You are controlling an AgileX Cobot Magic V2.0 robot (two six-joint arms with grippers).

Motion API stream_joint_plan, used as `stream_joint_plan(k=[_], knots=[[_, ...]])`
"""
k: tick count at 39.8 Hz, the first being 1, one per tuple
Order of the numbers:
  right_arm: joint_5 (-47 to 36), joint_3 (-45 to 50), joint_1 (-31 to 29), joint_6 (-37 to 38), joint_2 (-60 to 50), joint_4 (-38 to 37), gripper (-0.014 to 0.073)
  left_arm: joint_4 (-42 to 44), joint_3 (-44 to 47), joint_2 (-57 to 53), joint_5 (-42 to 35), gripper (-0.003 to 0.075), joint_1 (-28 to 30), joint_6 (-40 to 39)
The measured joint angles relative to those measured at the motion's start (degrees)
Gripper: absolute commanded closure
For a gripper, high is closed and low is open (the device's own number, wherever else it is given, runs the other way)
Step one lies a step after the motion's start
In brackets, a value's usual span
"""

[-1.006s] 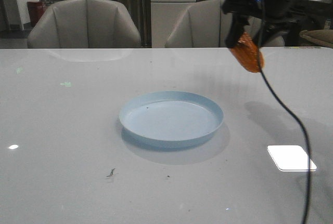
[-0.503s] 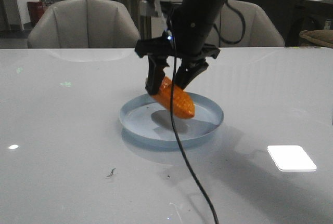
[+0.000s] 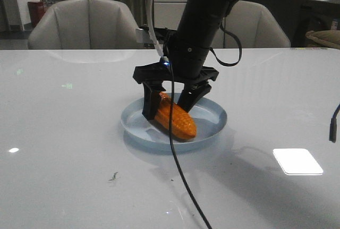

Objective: Place corn on plate with both arms
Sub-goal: 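Lower the corn onto the plate, open the right gripper, withdraw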

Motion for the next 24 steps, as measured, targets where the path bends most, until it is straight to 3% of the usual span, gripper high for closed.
stream_joint_plan(k=[14,24], knots=[[6.6,-12.6,-0.8,0.0,-0.3,-0.2,-0.002,-0.8,0.0,0.0,0.0,0.0451,0.0,0.0],[12.4,-19.8,-6.7,0.0,-8.2,-0.2,-0.002,-1.0,0.0,0.0,0.7,0.0451,0.0,0.0]])
